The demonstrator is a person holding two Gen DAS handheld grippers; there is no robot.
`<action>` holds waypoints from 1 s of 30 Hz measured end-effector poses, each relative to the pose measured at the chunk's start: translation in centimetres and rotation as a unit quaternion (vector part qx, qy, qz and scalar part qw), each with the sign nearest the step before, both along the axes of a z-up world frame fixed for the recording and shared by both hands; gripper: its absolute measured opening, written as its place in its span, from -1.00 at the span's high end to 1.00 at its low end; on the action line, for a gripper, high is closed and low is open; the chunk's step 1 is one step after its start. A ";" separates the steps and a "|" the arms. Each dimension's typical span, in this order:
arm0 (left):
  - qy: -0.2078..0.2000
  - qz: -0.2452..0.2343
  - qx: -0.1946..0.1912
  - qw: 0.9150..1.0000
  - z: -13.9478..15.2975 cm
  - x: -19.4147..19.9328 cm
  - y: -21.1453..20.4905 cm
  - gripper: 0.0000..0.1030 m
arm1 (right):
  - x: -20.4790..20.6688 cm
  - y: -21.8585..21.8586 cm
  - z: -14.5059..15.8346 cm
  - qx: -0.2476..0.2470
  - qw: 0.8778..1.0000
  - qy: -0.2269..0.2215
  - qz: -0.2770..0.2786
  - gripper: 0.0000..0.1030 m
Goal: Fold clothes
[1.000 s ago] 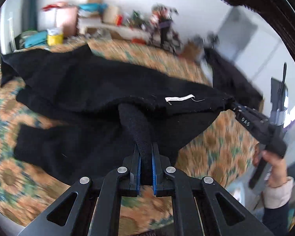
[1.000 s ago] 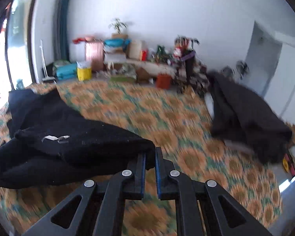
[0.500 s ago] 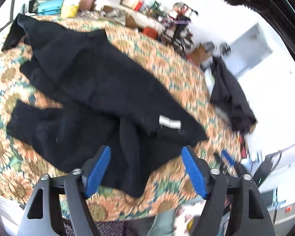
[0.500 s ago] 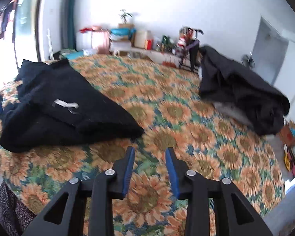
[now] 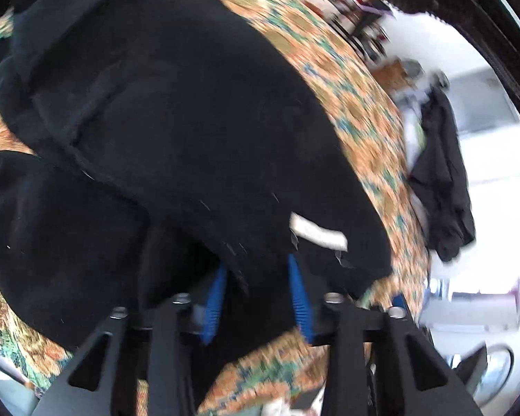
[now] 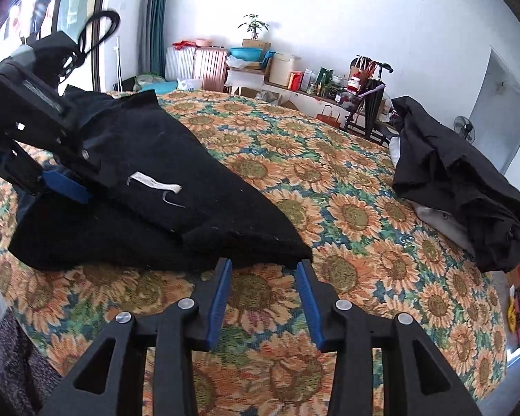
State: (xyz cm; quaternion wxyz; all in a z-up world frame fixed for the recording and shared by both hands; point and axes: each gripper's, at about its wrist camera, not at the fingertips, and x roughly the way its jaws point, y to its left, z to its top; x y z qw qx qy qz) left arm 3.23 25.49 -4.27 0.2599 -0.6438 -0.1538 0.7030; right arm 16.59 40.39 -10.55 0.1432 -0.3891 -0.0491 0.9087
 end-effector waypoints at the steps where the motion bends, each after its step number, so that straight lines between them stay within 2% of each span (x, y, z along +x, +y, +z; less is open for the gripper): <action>1: 0.002 0.018 0.013 1.000 0.0 -0.2 -0.6 0.42 | 0.1 0.1 0.1 0.003 1.000 -0.001 0.000 0.15; 4: 0.024 0.051 0.014 0.998 0.8 -1.1 -2.0 0.45 | 0.3 0.2 0.5 0.012 1.000 0.000 0.010 0.08; 6: 0.028 0.053 0.006 0.998 0.7 -1.8 -2.1 0.46 | 0.2 0.2 0.7 0.016 1.000 -0.001 0.021 0.03; 8: 0.020 0.062 0.000 0.998 0.1 -2.5 -2.1 0.74 | -0.3 -0.2 0.7 0.020 0.999 -0.005 0.036 0.00; 9: 0.019 0.062 0.010 0.998 0.0 -2.5 -2.3 0.87 | -0.5 -0.4 0.6 0.023 0.999 -0.007 0.042 -0.02; 13: 0.042 0.063 0.055 0.996 1.4 -2.4 -3.2 0.89 | -1.3 -1.7 -0.7 0.060 0.996 -0.024 0.066 -0.14; 17: 0.078 0.047 0.066 0.994 4.4 -2.1 -3.4 0.90 | -2.3 -2.8 -1.3 0.090 0.993 -0.026 0.071 -0.14; 23: 0.115 0.027 0.080 0.990 7.9 -1.5 -3.6 0.90 | -5.2 -2.3 -0.7 0.051 0.997 -0.013 0.056 -0.10; 24: 0.117 0.027 0.078 0.990 8.3 -1.4 -3.8 0.90 | -5.8 -2.1 -0.8 0.050 0.998 -0.017 0.047 0.17; 25: 0.119 0.026 0.076 0.990 8.6 -1.4 -4.0 0.89 | -6.2 -2.0 -0.9 0.055 0.998 -0.019 0.035 0.57; 27: 0.123 0.031 0.063 0.990 9.3 -1.7 -4.3 0.90 | -6.7 -1.5 -0.3 0.061 0.998 -0.012 0.007 0.81; 30: 0.144 0.032 0.046 0.988 12.0 -1.6 -4.8 0.91 | -6.1 -0.8 3.5 0.034 0.998 0.049 -0.031 0.88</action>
